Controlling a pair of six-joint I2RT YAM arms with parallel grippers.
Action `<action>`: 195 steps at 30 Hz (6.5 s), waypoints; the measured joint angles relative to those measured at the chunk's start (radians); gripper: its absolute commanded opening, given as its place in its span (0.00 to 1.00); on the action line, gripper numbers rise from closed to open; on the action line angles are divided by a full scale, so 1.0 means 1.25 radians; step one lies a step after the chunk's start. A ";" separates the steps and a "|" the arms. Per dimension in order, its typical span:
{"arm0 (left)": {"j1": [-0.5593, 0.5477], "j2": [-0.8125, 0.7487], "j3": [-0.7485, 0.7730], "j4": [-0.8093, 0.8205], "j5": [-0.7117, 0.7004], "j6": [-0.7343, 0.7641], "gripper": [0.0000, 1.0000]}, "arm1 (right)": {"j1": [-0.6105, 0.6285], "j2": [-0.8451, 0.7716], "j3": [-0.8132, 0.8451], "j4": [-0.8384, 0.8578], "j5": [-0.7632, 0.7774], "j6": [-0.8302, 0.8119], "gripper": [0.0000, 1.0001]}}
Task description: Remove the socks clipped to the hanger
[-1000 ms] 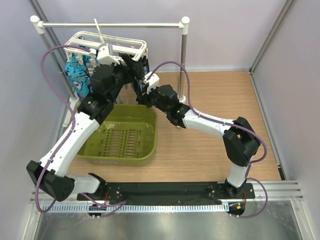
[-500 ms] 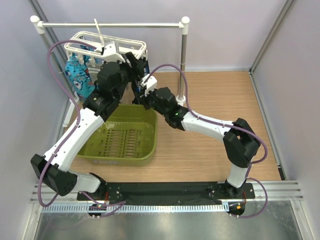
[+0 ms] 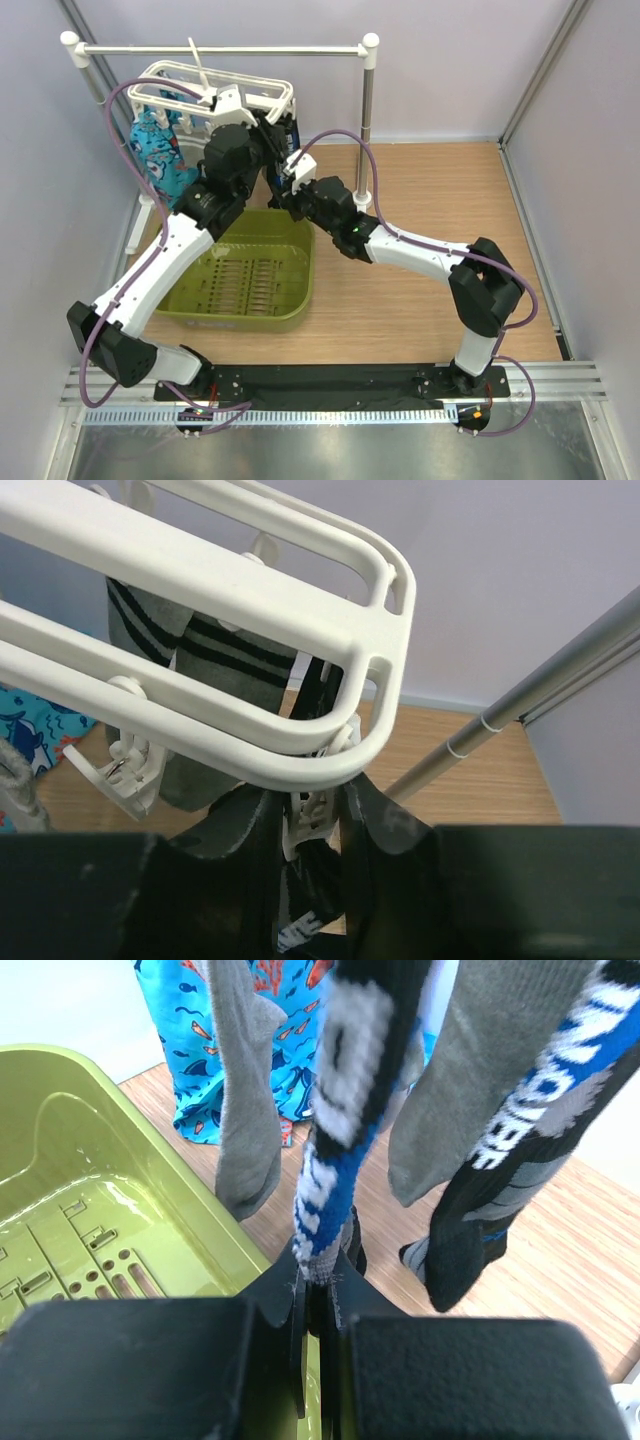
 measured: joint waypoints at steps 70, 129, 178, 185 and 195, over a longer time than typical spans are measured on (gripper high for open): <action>-0.002 -0.252 0.045 -0.347 0.065 -0.015 0.87 | -0.018 -0.382 0.206 -0.492 -0.137 0.063 0.01; 0.227 -0.100 -0.289 0.484 0.812 -0.362 0.80 | -0.011 -0.474 -0.004 -0.432 -0.347 0.194 0.01; 0.228 -0.074 -0.266 0.402 0.745 -0.573 0.66 | -0.011 -0.455 -0.003 -0.413 -0.364 0.206 0.01; 0.227 -0.073 -0.228 0.347 0.743 -0.573 0.66 | -0.011 -0.448 -0.003 -0.408 -0.364 0.206 0.01; 0.213 -0.063 -0.199 0.289 0.740 -0.563 0.63 | -0.011 -0.448 -0.003 -0.407 -0.364 0.206 0.01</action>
